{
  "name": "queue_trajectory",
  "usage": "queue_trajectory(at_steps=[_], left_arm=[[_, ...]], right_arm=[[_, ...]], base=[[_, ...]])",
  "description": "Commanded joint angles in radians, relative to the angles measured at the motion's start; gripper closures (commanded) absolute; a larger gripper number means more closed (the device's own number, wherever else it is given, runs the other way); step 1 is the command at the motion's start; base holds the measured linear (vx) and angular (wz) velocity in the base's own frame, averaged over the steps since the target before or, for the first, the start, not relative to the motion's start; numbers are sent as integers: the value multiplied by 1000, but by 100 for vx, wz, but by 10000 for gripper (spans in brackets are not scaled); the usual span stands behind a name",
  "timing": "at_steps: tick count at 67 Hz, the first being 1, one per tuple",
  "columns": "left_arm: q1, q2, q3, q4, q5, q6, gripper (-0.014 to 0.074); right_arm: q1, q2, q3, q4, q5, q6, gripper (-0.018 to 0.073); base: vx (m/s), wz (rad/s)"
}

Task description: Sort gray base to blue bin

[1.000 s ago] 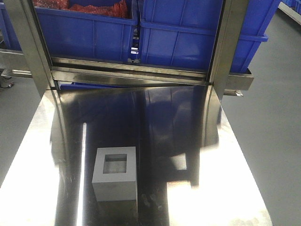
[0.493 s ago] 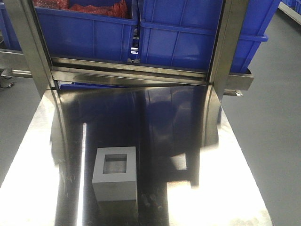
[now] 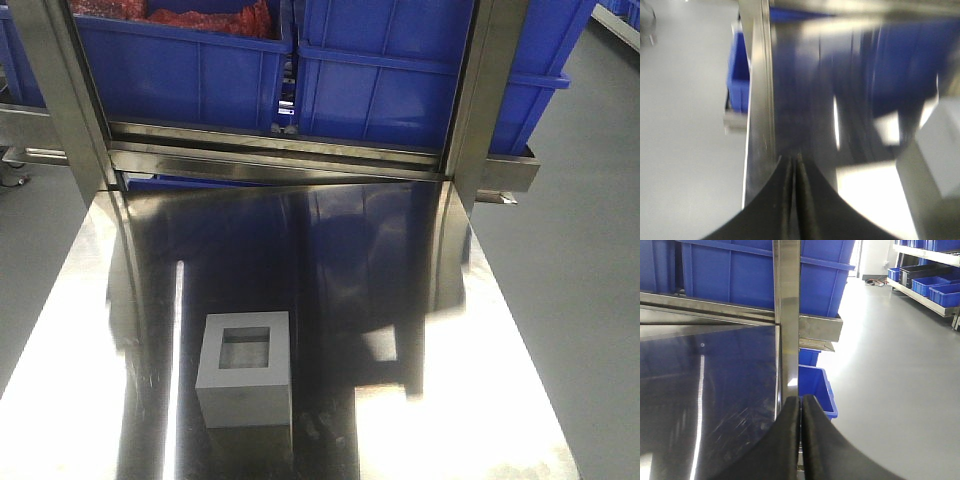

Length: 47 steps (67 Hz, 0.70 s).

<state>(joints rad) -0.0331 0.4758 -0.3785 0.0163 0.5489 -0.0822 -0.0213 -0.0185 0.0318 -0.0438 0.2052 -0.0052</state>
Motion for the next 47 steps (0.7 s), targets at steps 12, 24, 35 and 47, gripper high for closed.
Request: queue_trajectory(at_steps=[12, 24, 35, 47], left_arm=[[-1, 45, -33, -16, -90, -14, 603], [-1, 45, -33, -16, -98, -14, 571], [-1, 45, -34, -16, -103, -13, 463], [-1, 45, -34, -16, -106, -9, 288]], right_arm=[[-6, -8, 5, -9, -80, -7, 564], [-6, -8, 5, -9, -80, -7, 564], [-6, -8, 5, -9, -80, -7, 564], [10, -8, 5, -9, -80, -7, 564]], base=[[0, 0], [0, 0], [0, 0], [0, 0]])
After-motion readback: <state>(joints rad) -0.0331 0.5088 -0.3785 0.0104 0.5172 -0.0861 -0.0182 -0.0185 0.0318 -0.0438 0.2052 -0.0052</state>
